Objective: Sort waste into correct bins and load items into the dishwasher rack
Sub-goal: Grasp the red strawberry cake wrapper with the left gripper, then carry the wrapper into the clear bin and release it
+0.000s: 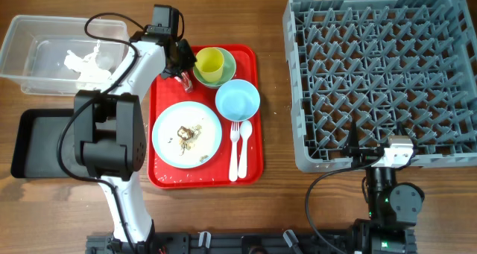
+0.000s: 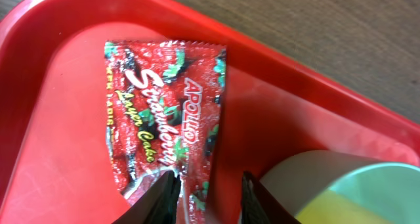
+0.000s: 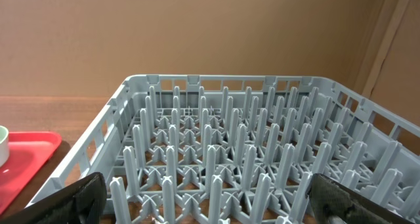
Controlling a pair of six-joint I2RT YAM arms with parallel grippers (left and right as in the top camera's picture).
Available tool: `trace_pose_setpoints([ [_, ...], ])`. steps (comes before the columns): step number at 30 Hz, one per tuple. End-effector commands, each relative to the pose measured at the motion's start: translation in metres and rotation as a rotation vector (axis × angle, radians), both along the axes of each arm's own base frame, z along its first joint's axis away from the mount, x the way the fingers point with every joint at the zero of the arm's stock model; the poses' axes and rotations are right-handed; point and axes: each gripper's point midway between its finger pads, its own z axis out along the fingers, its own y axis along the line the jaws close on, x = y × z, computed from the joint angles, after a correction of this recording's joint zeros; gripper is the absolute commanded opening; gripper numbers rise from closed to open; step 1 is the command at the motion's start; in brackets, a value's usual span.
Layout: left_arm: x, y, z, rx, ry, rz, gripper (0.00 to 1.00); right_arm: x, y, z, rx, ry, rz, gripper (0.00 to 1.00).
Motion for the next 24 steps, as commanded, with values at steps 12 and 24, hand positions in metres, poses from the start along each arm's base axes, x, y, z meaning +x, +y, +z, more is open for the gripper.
trace_pose_setpoints([
  [12, -0.013, 0.010, -0.039, 0.064, 0.101, 0.006, 0.18, 0.000, -0.003, 0.001, -0.006, -0.005, -0.013, 1.00],
  [24, 0.010, 0.040, 0.097, 0.108, -0.209, 0.066, 0.04, 0.000, -0.003, 0.001, -0.006, -0.005, -0.013, 1.00],
])
